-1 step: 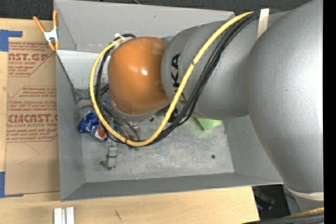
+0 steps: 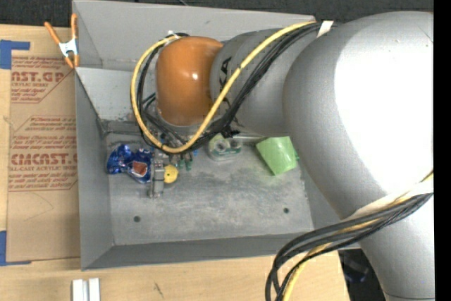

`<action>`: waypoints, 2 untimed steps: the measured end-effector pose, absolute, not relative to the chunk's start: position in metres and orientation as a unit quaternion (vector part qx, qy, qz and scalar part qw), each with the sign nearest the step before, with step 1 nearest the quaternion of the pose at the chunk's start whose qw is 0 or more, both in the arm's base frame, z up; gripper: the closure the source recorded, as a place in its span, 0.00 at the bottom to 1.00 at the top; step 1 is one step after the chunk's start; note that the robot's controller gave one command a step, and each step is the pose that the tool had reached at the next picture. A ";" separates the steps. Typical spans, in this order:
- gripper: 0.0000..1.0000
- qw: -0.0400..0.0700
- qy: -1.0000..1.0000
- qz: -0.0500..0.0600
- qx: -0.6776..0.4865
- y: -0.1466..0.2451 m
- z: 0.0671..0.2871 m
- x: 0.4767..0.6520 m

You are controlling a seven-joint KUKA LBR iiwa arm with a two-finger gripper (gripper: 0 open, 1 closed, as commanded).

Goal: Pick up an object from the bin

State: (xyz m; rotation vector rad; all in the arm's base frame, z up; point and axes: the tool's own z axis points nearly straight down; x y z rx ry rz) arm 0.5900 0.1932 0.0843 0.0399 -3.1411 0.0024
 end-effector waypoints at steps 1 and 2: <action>1.00 0.000 -1.000 0.000 0.014 0.196 0.089 0.589; 1.00 -0.006 -1.000 -0.002 0.022 0.223 0.251 0.582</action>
Offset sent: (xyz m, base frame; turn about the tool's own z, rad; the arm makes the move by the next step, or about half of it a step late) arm 0.0000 0.0000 0.0000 0.0000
